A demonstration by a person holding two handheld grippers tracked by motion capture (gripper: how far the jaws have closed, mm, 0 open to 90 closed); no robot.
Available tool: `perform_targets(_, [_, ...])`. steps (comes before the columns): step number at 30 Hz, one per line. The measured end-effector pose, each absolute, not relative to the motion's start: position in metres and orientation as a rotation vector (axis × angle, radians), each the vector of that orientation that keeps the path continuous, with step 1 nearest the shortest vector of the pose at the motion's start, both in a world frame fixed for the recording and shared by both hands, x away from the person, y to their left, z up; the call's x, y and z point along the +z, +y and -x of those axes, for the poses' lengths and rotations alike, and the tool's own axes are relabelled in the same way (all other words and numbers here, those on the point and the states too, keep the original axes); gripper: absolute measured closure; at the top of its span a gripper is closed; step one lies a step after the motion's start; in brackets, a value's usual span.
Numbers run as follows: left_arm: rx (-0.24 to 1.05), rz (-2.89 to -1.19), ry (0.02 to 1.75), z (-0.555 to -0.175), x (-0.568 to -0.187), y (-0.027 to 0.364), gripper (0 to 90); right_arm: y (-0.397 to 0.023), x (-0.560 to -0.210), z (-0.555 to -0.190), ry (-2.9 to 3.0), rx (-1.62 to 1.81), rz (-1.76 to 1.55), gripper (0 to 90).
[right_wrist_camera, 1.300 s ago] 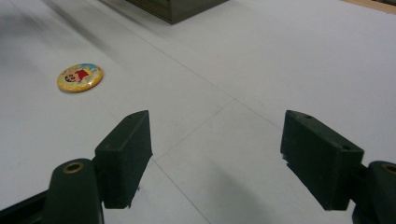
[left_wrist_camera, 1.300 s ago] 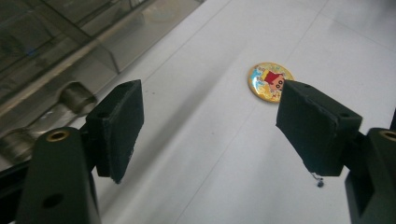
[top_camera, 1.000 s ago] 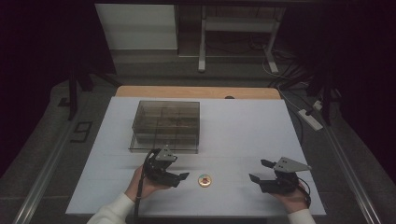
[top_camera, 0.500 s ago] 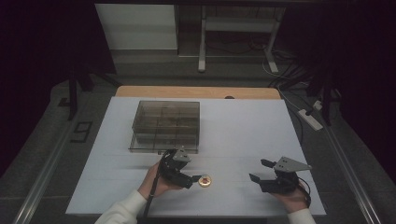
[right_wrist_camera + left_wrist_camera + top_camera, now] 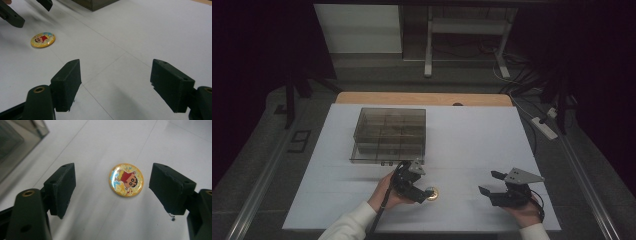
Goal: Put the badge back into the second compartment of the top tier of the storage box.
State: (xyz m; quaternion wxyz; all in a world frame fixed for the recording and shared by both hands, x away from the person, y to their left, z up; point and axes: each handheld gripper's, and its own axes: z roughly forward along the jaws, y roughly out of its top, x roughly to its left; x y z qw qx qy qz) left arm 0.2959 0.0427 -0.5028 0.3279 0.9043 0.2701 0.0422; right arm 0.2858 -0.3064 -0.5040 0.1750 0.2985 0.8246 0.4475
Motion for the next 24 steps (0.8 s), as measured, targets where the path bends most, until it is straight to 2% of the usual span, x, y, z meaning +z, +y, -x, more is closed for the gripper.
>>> perform_targets(11, [0.083, -2.462, 0.665, -0.298, -0.512, 0.024, 18.2, -0.305, -0.506, -0.286, 2.342, 1.259, -0.849, 24.1])
perform_targets(24, [0.09, -2.539, 0.611, -0.297, -0.518, 0.012, 19.7, -0.305, -0.507, -0.287, 2.343, 1.245, -0.851, 24.1])
